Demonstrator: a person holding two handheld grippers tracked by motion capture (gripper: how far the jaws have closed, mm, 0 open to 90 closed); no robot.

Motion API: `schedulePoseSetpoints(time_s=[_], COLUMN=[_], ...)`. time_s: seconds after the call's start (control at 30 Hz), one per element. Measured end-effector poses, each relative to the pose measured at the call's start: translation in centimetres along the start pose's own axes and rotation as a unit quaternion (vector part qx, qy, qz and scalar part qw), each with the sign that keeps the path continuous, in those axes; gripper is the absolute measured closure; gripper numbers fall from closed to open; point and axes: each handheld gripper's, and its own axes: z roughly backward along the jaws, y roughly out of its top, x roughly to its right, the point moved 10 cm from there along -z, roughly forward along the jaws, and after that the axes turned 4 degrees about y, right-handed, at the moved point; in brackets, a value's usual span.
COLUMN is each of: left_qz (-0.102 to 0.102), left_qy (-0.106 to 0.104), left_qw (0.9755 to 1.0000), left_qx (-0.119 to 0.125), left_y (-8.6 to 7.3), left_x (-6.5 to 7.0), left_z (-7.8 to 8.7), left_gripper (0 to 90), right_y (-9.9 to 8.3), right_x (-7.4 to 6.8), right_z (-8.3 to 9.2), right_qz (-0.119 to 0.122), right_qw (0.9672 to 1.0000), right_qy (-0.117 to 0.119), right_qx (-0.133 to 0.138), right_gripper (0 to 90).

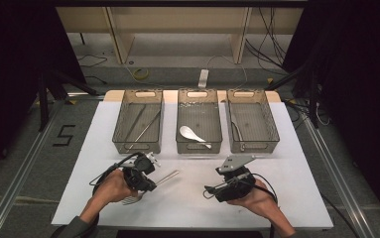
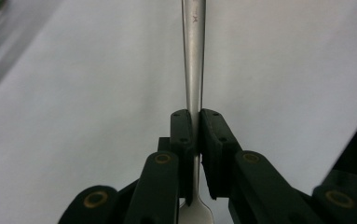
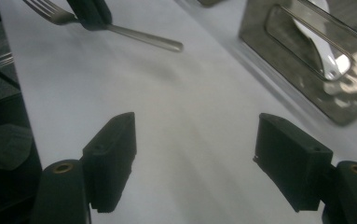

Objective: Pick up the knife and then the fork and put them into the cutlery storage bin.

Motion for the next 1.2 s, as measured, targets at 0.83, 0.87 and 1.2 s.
schedulePoseSetpoints(time_s=[0.83, 0.87, 1.2], left_qz=[-0.070, -0.074, -0.081], left_qy=[-0.089, -0.090, -0.100], left_qw=[0.9934, 0.9931, 0.9915], left_qx=[-0.012, -0.014, -0.019], left_y=[3.3, 3.4, 3.8], left_x=[7.0, 7.0, 7.9], left_z=[-0.9, -0.9, -0.9], left_gripper=[83.0, 83.0, 83.0], right_y=[-0.2, -0.3, -0.9], right_x=[-4.5, -4.6, -4.8], right_z=[-4.0, -4.1, -4.6], right_qz=[0.197, 0.201, 0.239], right_qw=[0.9787, 0.9777, 0.9684], right_qy=[-0.009, -0.008, -0.006], right_qx=[-0.058, -0.060, -0.072], right_gripper=[36.7, 38.0, 53.6])
